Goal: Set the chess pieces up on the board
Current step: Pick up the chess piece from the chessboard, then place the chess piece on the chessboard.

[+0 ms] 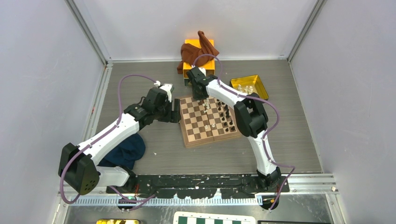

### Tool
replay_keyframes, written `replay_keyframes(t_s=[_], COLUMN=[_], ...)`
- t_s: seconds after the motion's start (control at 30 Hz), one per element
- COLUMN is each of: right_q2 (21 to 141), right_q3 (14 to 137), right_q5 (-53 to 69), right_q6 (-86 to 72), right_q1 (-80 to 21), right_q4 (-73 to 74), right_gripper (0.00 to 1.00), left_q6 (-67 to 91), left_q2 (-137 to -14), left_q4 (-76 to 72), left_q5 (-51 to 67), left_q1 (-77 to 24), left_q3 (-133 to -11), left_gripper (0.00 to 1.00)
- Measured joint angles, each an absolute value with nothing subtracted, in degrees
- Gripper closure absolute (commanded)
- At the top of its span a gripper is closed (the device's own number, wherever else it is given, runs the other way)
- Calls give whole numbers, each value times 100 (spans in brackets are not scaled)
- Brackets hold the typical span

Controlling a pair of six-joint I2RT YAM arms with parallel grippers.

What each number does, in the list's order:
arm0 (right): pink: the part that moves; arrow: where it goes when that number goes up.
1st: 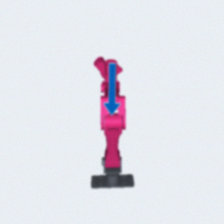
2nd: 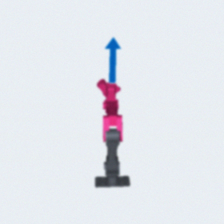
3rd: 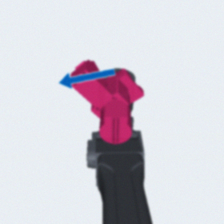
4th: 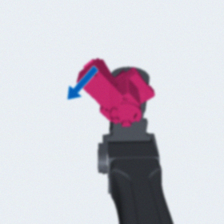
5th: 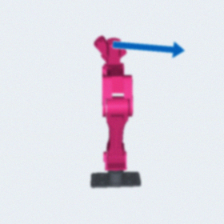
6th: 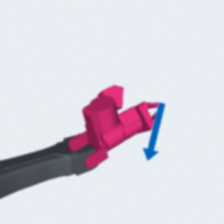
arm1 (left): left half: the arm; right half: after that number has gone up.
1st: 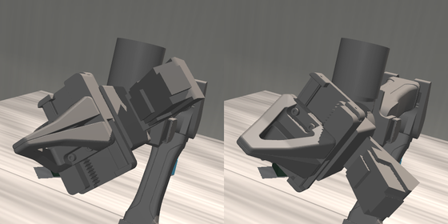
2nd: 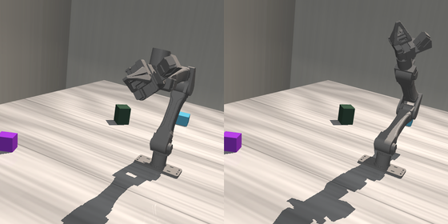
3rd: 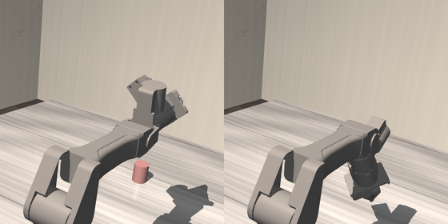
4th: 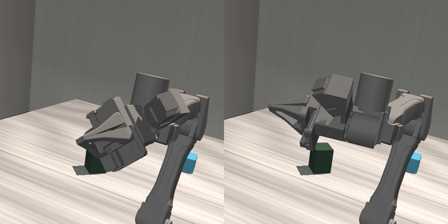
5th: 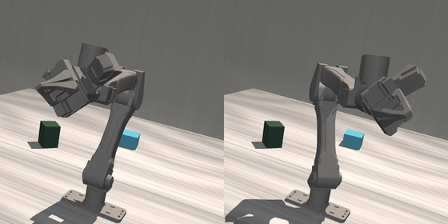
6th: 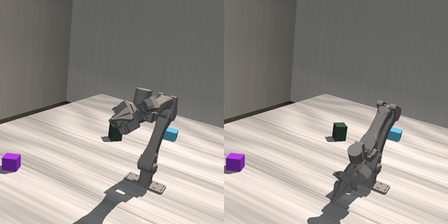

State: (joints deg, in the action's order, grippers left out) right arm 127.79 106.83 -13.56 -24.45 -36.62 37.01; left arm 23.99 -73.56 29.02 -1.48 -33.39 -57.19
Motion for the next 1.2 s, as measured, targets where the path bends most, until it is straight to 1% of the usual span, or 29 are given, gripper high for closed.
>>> replay_keyframes(t_s=[0.13,0.2,0.6,0.87,1.2], right_q2=[12779,12779,12779,12888,13465], right_q3=[10680,10680,10801,11437,12064], right_q5=[-1361,-1363,-1409,-1441,-1452], right_q6=[-2425,-2410,-2233,-2084,-1968], right_q1=[-3662,-3664,-3813,-4010,-4158], right_q4=[3701,3701,3850,3935,4246], right_gripper=[96,99,99,99,99], left_q6=[2392,2390,2405,2486,2545], left_q2=[-7356,-7356,-7349,-7260,-6921], left_q4=[2902,2902,2904,2904,2912], left_q5=[-143,-143,-196,-263,-344], left_q1=[-3328,-3326,-3291,-3280,-3249], left_q3=[-5719,-5719,-5719,-5671,-5468], left_gripper=[27,27,27,27,27])
